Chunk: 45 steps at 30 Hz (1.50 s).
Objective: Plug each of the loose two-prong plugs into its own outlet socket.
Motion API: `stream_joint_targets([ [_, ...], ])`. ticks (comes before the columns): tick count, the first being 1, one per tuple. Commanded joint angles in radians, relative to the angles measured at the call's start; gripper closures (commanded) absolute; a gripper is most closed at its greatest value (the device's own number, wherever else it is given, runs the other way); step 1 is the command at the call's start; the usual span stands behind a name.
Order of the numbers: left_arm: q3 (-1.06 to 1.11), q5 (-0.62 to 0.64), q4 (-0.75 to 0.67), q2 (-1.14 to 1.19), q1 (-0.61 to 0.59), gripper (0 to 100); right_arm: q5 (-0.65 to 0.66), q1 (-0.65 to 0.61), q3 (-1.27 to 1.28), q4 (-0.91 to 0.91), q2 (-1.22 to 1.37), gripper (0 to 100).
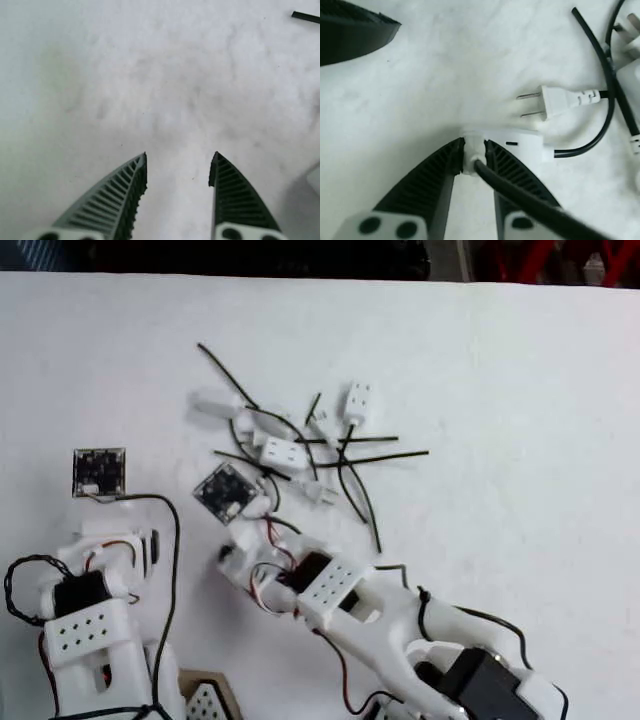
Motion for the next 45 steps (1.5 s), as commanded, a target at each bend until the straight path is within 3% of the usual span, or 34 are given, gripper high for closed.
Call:
stream_joint_targets([
  [1,-0.006,0.003,-0.02,-0.022,-0.01,79,0.054,-0.018,-0.002,0.028,0.008,98.2],
  [11,-0.005,0.003,-0.02,-0.022,-0.01,79,0.117,-0.019,-0.009,0.028,0.048,98.2],
  [17,-0.005,0.003,-0.02,-0.022,-0.01,79,0.104,-0.027,-0.124,0.136,0.143,98.2],
  [25,-0.005,0.003,-0.02,-0.022,-0.01,79,0.083,-0.024,-0.132,0.148,0.131,98.2],
  [36,-0.005,0.003,-0.02,-0.022,-0.01,79,0.081,0.002,-0.129,0.38,-0.4,98.2],
  [45,-0.003,0.003,-0.02,-0.022,-0.01,79,0.083,0.222,-0.127,0.449,-0.794,98.2],
])
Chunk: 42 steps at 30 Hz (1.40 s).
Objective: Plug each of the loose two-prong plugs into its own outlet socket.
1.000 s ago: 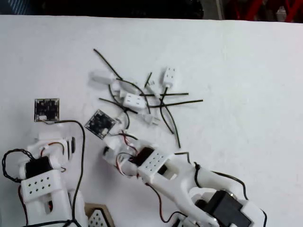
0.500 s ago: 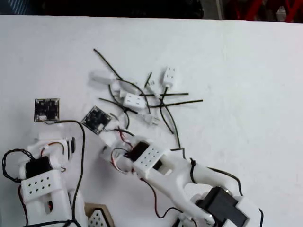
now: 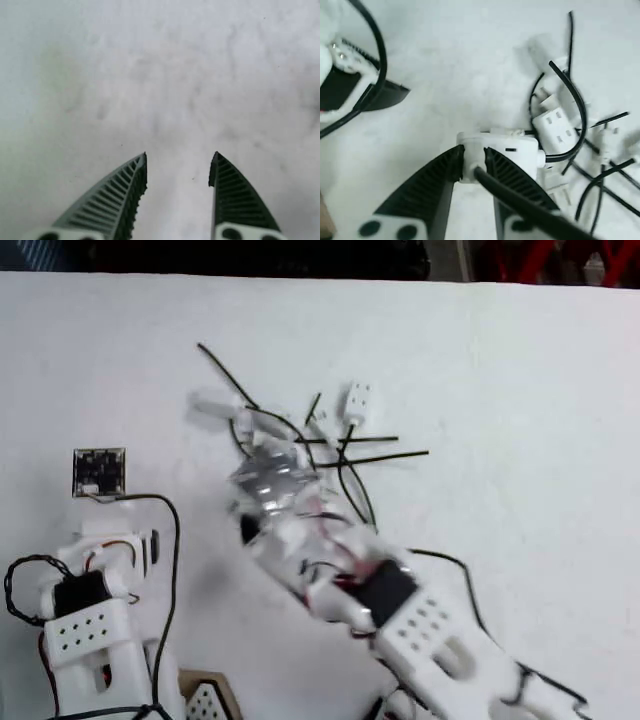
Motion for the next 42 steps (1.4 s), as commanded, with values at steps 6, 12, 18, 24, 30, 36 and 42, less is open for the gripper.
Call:
stream_joint_targets([
  [6,-0.003,0.003,-0.02,-0.022,-0.01,79,-0.009,0.323,-0.018,-0.096,-0.179,98.1],
  [12,-0.003,0.003,-0.02,-0.022,-0.01,79,-0.077,0.544,0.032,-0.338,-0.05,97.8],
  [18,0.005,0.002,-0.021,-0.022,-0.01,79,-0.143,0.664,0.006,-0.579,0.228,97.8],
  [24,0.005,0.002,-0.021,-0.022,-0.01,79,-0.199,0.745,-0.15,-0.723,0.561,97.8],
  [30,0.006,0.002,-0.021,-0.022,-0.01,79,-0.232,0.782,-0.37,-0.717,0.834,97.8],
  [36,0.006,0.002,-0.021,-0.022,-0.01,79,-0.236,0.774,-0.578,-0.573,0.977,97.7],
  [42,0.006,0.002,-0.021,-0.022,-0.01,79,-0.236,0.774,-0.776,-0.423,1.107,95.7],
])
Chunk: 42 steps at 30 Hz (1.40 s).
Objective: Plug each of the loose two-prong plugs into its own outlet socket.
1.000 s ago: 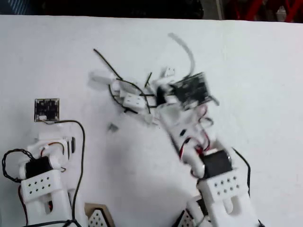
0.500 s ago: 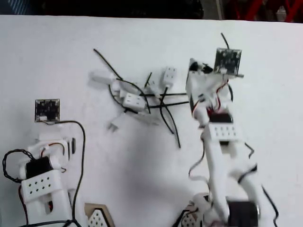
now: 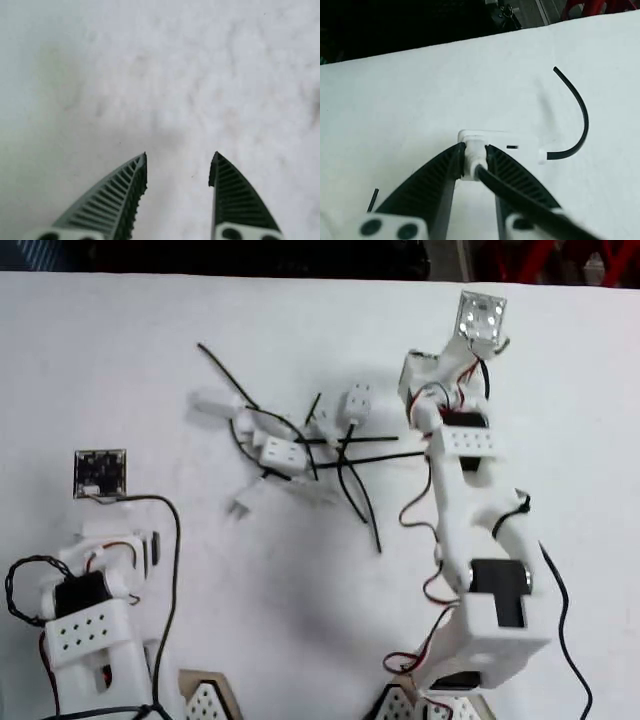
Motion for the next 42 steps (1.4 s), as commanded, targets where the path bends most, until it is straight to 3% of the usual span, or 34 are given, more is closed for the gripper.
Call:
stream_joint_targets([
  [1,-0.003,0.002,-0.021,-0.021,-0.01,79,-0.009,-0.001,-0.15,0.09,0.025,92.9],
  [7,-0.003,0.002,-0.021,-0.021,-0.01,79,-0.002,-0.045,-0.285,0.315,0.033,78.2],
  [14,-0.003,0.002,-0.021,-0.021,-0.01,79,0.0,-0.084,-0.446,0.638,0.033,78.6],
  [21,-0.003,0.002,-0.021,-0.021,-0.01,79,0.221,-0.134,-0.566,0.969,0.033,78.6],
  [27,-0.003,0.002,-0.021,-0.021,-0.01,79,0.267,-0.225,-0.562,1.124,0.041,78.3],
  [34,-0.003,0.002,-0.021,-0.021,-0.01,79,0.256,-0.283,-0.539,1.075,0.128,78.3],
  [39,-0.002,0.002,-0.021,-0.021,-0.01,79,0.052,-0.278,-0.54,0.891,0.249,78.3],
  [42,-0.002,0.002,-0.021,-0.021,-0.01,79,0.018,-0.283,-0.54,0.808,0.297,78.3],
])
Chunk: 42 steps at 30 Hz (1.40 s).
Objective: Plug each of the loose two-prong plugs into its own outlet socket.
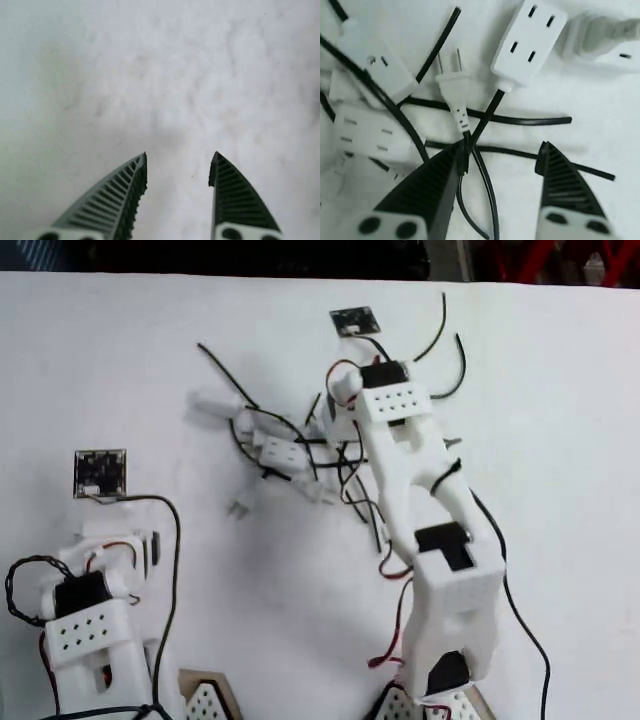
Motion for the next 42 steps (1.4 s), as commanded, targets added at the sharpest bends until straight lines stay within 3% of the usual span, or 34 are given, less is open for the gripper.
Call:
stream_joint_targets([
  [1,-0.002,0.002,-0.021,-0.021,-0.01,79,-0.043,-0.012,-0.018,-0.094,0.019,78.3],
  [8,-0.002,0.002,-0.021,-0.021,-0.008,79,-0.048,-0.012,-0.018,-0.217,0.074,78.3],
  [11,-0.002,0.002,-0.021,-0.021,-0.008,79,-0.11,-0.008,-0.032,-0.266,0.108,78.5],
  [16,-0.002,0.002,-0.021,-0.021,-0.008,79,-0.137,-0.005,-0.132,-0.252,0.214,78.4],
  [23,-0.002,0.002,-0.021,-0.021,-0.008,79,-0.133,0.004,-0.313,-0.15,0.346,80.1],
  [29,-0.002,0.002,-0.021,-0.021,-0.008,79,-0.127,0.016,-0.4,-0.058,0.363,98.4],
  [42,-0.002,0.002,-0.021,-0.021,-0.007,79,0.043,0.016,-0.423,0.237,0.127,96.4],
])
